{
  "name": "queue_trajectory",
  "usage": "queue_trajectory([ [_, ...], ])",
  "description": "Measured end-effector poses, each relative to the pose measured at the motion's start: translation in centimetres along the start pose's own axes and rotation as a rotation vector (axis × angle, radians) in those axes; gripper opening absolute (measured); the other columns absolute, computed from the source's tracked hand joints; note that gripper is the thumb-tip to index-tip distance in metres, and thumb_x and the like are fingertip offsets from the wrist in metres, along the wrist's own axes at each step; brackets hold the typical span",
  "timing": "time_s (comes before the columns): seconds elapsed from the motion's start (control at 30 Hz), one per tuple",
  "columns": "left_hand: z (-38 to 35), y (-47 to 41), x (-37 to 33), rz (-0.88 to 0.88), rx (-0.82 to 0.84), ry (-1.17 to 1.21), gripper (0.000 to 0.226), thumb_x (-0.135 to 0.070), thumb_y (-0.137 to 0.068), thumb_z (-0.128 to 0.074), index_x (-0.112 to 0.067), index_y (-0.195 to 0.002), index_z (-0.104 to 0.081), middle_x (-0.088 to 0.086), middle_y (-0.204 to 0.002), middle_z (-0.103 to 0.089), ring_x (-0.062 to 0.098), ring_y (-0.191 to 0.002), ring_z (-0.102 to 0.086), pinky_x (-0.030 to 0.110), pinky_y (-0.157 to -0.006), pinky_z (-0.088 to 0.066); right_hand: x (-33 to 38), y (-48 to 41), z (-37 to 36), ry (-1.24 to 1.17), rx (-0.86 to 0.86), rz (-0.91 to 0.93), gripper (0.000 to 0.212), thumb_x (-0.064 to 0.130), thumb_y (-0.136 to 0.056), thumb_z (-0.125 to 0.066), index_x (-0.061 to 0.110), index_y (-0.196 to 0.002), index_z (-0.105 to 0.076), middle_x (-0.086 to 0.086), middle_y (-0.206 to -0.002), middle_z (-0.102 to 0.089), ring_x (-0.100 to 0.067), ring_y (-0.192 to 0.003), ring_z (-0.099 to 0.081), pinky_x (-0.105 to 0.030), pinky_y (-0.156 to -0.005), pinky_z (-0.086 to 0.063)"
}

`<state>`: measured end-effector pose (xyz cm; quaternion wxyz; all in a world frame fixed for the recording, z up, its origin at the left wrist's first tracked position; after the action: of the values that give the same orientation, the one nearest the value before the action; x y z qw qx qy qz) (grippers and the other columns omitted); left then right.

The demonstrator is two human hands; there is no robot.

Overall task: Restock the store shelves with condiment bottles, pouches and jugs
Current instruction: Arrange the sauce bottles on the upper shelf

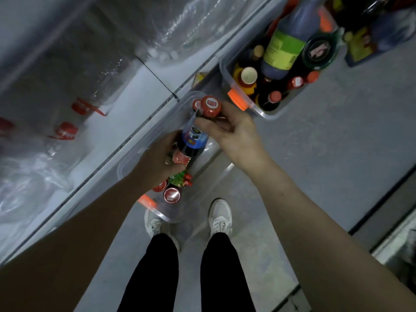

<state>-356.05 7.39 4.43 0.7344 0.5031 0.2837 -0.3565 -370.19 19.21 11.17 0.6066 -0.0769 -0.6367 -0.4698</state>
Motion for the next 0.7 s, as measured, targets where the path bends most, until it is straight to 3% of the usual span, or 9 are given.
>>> queue_trajectory([
  [0.13, 0.6, 3.2, -4.6, -0.001, 0.001, 0.006, 0.080, -0.003, -0.074, -0.083, -0.035, -0.133, -0.039, -0.010, -0.123, -0.057, 0.012, -0.116, -0.055, 0.024, -0.093, -0.041, 5.2, 3.3, 2.4, -0.121, -0.012, 0.006, 0.023, 0.009, -0.095, -0.067, 0.005, -0.118, -0.067, -0.003, -0.101, -0.073, -0.008, -0.094, -0.069, -0.024, -0.089, -0.057],
  [0.23, 1.0, 5.6, -8.2, 0.009, 0.022, 0.023, 0.078, -0.004, -0.073, -0.084, -0.027, -0.136, -0.044, -0.008, -0.120, -0.061, 0.011, -0.111, -0.058, 0.020, -0.088, -0.041, 9.0, 5.8, 4.0, -0.148, -0.022, 0.035, 0.016, 0.009, -0.097, -0.063, 0.008, -0.113, -0.067, 0.003, -0.095, -0.070, -0.001, -0.088, -0.067, -0.025, -0.087, -0.056],
  [0.4, 1.4, 11.6, -14.4, 0.039, -0.002, 0.065, 0.076, -0.018, -0.067, -0.090, -0.041, -0.122, -0.043, -0.033, -0.094, -0.061, -0.024, -0.087, -0.056, -0.002, -0.070, -0.038, 15.3, 10.9, 5.5, -0.147, -0.009, 0.093, 0.013, 0.013, -0.099, -0.062, 0.011, -0.111, -0.066, 0.001, -0.097, -0.071, -0.009, -0.094, -0.066, -0.032, -0.093, -0.056],
  [0.47, 1.9, 14.1, -17.0, 0.041, 0.002, 0.102, 0.075, -0.020, -0.066, -0.091, -0.038, -0.122, -0.045, -0.030, -0.098, -0.064, -0.022, -0.090, -0.057, 0.007, -0.081, -0.045, 18.1, 13.0, 5.8, -0.133, 0.015, 0.126, 0.013, 0.017, -0.097, -0.065, 0.015, -0.110, -0.068, -0.007, -0.102, -0.072, -0.016, -0.099, -0.067, -0.043, -0.099, -0.055],
  [0.57, 2.7, 18.1, -20.9, 0.026, 0.070, 0.268, 0.080, -0.020, -0.063, -0.089, -0.024, -0.132, -0.047, -0.004, -0.120, -0.068, 0.011, -0.112, -0.065, 0.044, -0.101, -0.050, 22.3, 16.0, 5.8, -0.118, 0.085, 0.175, 0.020, 0.033, -0.089, -0.072, 0.022, -0.105, -0.068, -0.010, -0.101, -0.069, -0.015, -0.097, -0.064, -0.040, -0.095, -0.054],
  [0.63, 3.6, 20.7, -23.6, -0.001, 0.086, 0.336, 0.084, -0.021, -0.063, -0.084, -0.018, -0.137, -0.045, 0.004, -0.127, -0.066, 0.020, -0.119, -0.063, 0.050, -0.105, -0.047, 24.6, 17.9, 6.0, -0.123, 0.170, 0.177, 0.029, 0.042, -0.084, -0.072, 0.024, -0.106, -0.066, -0.002, -0.101, -0.069, -0.012, -0.099, -0.064, -0.031, -0.091, -0.054],
  [0.7, 4.8, 22.8, -26.1, -0.035, 0.075, 0.350, 0.083, -0.021, -0.066, -0.083, -0.018, -0.140, -0.044, 0.003, -0.128, -0.065, 0.018, -0.120, -0.062, 0.048, -0.107, -0.046, 26.4, 19.9, 5.9, -0.079, 0.286, 0.162, 0.036, 0.041, -0.083, -0.074, 0.024, -0.114, -0.063, 0.006, -0.105, -0.072, -0.010, -0.103, -0.067, -0.026, -0.090, -0.054],
])
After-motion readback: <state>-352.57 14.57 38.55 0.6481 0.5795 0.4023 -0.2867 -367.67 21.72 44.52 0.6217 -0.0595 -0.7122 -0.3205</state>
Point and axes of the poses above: each hand's wrist, its own y-axis away from the middle knuckle, its own z-axis out of the back of the hand, x = y × z, the point moved 5 cm from there along -y, towards the middle knuckle
